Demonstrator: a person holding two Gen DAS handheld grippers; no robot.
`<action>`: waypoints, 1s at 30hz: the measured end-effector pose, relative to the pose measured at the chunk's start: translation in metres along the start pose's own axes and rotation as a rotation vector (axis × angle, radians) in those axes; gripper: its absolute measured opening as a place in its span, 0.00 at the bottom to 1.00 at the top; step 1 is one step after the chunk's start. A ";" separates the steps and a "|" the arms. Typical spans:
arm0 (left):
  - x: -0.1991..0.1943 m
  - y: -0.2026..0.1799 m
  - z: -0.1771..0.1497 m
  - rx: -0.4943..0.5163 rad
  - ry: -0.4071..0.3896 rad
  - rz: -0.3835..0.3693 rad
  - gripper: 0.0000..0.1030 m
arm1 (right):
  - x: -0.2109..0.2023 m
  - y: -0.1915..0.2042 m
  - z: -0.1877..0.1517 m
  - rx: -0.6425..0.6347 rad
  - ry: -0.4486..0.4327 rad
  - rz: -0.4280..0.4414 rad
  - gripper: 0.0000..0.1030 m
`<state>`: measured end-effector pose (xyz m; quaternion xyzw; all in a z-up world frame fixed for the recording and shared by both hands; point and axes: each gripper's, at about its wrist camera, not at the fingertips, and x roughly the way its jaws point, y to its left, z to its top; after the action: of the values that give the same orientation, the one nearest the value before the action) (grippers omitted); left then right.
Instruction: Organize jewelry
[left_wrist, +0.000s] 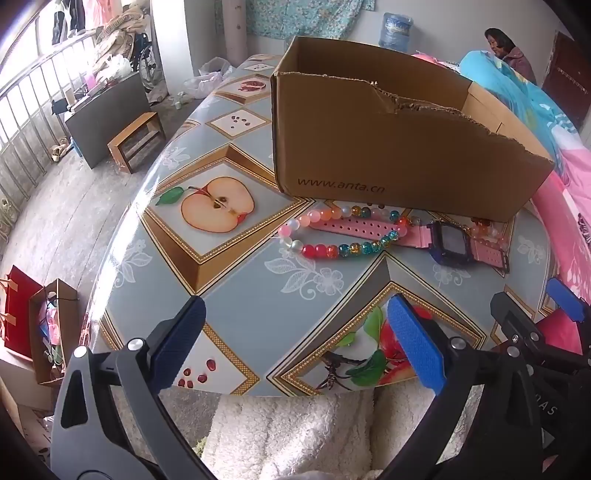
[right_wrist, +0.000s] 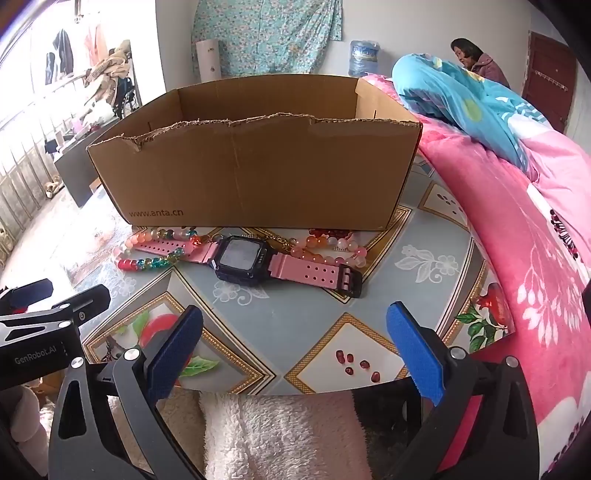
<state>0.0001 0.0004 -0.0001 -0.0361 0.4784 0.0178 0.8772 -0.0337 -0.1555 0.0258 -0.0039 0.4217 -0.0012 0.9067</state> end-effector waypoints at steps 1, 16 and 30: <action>0.000 0.000 0.000 0.005 0.003 0.003 0.92 | 0.000 0.000 0.000 -0.001 0.002 -0.002 0.94; 0.002 -0.001 -0.002 0.000 0.004 0.003 0.92 | 0.005 -0.003 0.000 -0.003 0.017 -0.015 0.94; 0.005 0.001 -0.001 0.000 0.005 0.004 0.92 | 0.008 -0.003 0.000 -0.003 0.025 -0.018 0.94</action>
<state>0.0016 0.0010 -0.0048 -0.0352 0.4806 0.0194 0.8760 -0.0287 -0.1584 0.0197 -0.0089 0.4329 -0.0088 0.9014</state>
